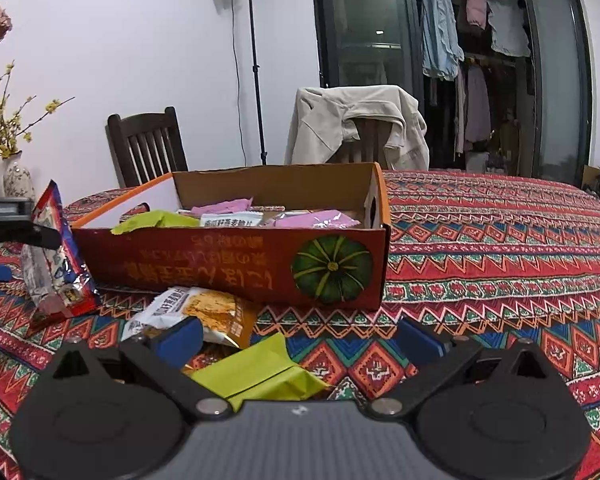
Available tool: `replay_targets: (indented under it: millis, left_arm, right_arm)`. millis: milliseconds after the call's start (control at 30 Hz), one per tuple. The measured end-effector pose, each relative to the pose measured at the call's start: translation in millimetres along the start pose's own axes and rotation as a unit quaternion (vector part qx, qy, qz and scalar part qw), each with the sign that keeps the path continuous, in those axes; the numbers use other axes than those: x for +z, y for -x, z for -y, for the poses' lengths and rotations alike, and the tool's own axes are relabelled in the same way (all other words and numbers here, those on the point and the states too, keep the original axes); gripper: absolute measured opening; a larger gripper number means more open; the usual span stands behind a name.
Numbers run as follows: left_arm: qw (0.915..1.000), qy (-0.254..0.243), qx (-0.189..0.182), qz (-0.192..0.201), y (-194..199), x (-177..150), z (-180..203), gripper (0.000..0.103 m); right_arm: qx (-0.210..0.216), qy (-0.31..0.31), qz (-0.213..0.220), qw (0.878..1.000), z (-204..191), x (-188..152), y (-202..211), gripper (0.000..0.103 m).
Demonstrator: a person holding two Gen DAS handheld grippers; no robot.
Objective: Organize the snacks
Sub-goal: 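Move the left tool to a silver packet while the right tool approaches a yellow-green packet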
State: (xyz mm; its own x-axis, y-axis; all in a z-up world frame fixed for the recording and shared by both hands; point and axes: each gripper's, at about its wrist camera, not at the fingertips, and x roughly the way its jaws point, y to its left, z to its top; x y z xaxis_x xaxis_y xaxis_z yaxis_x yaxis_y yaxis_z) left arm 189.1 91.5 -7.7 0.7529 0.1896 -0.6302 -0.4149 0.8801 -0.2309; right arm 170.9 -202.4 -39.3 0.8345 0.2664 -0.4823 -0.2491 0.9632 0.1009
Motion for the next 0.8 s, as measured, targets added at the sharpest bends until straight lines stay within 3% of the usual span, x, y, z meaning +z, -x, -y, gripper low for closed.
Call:
replay_targets:
  millis: [100, 233, 300, 367, 500, 800]
  left_arm:
    - [0.9996, 0.02, 0.009, -0.019, -16, 2, -3, 0.103]
    - [0.9995, 0.025, 0.013, -0.017, -27, 0, -6, 0.102]
    - [0.9995, 0.005, 0.01, -0.028, -30, 0, -5, 0.08]
    - [0.9989, -0.005, -0.002, -0.046, -33, -2, -5, 0.066]
    - [0.9988, -0.009, -0.012, -0.048, -24, -7, -10, 0.063]
    - [0.9977, -0.04, -0.053, -0.01, 23, -19, -18, 0.06]
  right_arm:
    - [0.004, -0.002, -0.005, 1.0, 1, 0, -2, 0.103]
    - [0.007, -0.008, -0.011, 1.0, 3, 0, -4, 0.103]
    - [0.008, -0.011, -0.012, 1.0, 4, 0, -4, 0.103]
    - [0.008, -0.011, -0.013, 1.0, 3, 0, -4, 0.103]
    - [0.009, -0.012, -0.014, 1.0, 4, 0, -5, 0.103]
    - [0.011, -0.014, -0.018, 1.0, 4, 0, -6, 0.103]
